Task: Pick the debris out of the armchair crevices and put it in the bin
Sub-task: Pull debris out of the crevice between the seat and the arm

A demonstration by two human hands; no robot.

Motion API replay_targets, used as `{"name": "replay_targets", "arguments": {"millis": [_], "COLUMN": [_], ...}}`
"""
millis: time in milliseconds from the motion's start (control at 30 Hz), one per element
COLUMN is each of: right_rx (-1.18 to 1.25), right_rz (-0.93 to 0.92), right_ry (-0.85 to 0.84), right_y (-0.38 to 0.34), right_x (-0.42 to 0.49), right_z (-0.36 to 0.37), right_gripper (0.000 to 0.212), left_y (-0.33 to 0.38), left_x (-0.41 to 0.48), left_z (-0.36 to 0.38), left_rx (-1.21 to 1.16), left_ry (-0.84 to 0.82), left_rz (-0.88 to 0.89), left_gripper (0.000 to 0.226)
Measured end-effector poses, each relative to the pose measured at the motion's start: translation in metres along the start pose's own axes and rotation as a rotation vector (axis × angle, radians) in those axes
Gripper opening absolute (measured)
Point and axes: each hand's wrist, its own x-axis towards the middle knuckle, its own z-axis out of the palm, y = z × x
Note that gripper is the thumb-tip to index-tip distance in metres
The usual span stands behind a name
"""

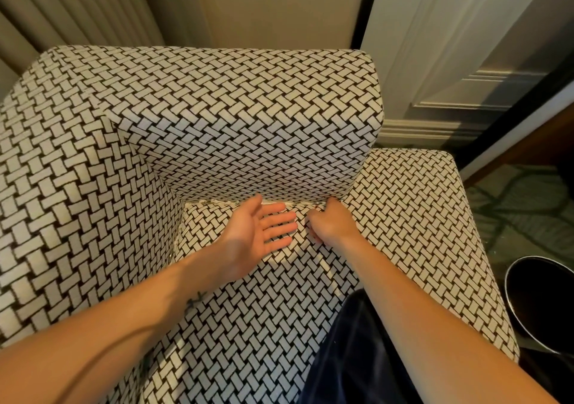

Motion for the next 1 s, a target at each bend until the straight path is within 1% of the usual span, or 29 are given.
{"name": "replay_targets", "arguments": {"millis": [33, 67, 133, 167, 200, 333, 533, 633, 733, 833, 933, 1000], "right_rx": [-0.072, -0.120, -0.186, -0.203, -0.199, -0.093, -0.058, -0.001, -0.016, -0.065, -0.137, -0.128], "right_rz": [-0.009, -0.016, -0.012, 0.002, 0.033, 0.129, 0.057, 0.069, 0.146, 0.196, 0.158, 0.095], "right_ry": [0.009, 0.002, -0.034, -0.051, -0.068, -0.149, -0.113, -0.138, -0.189, -0.214, -0.210, -0.188], "right_y": [-0.002, -0.004, -0.007, -0.008, -0.010, -0.017, 0.001, 0.003, -0.006, -0.017, -0.014, -0.004], "right_x": [0.001, 0.002, 0.005, 0.008, 0.011, 0.020, 0.025, 0.025, 0.024, 0.028, 0.030, 0.031], "right_z": [0.000, 0.000, -0.001, -0.002, -0.002, -0.008, -0.014, -0.018, -0.016, -0.016, -0.017, -0.017], "right_gripper": [0.015, 0.016, 0.035, 0.042, 0.044, 0.031, 0.032, 0.029, 0.027, 0.030, 0.036, 0.038], "left_y": [-0.001, -0.001, -0.003, -0.003, -0.003, -0.004, -0.006, -0.007, -0.008, -0.008, -0.006, -0.006], "left_x": [0.000, 0.000, 0.001, 0.001, 0.002, 0.004, 0.006, 0.007, 0.007, 0.006, 0.005, 0.005], "left_z": [0.000, 0.000, 0.000, 0.000, 0.000, -0.002, -0.004, -0.005, -0.006, -0.005, -0.005, -0.005], "left_rx": [-0.001, 0.004, 0.003, -0.004, -0.004, 0.001, -0.017, -0.026, -0.046, -0.074, -0.089, -0.089], "left_ry": [0.002, 0.001, -0.009, -0.011, -0.011, -0.016, -0.025, -0.029, -0.045, -0.066, -0.083, -0.088], "left_rz": [-0.007, -0.013, -0.018, -0.018, -0.018, -0.016, -0.020, -0.021, -0.028, -0.044, -0.049, -0.048], "left_gripper": [0.054, 0.054, 0.053, 0.053, 0.053, 0.055, 0.056, 0.056, 0.057, 0.058, 0.058, 0.059]}}
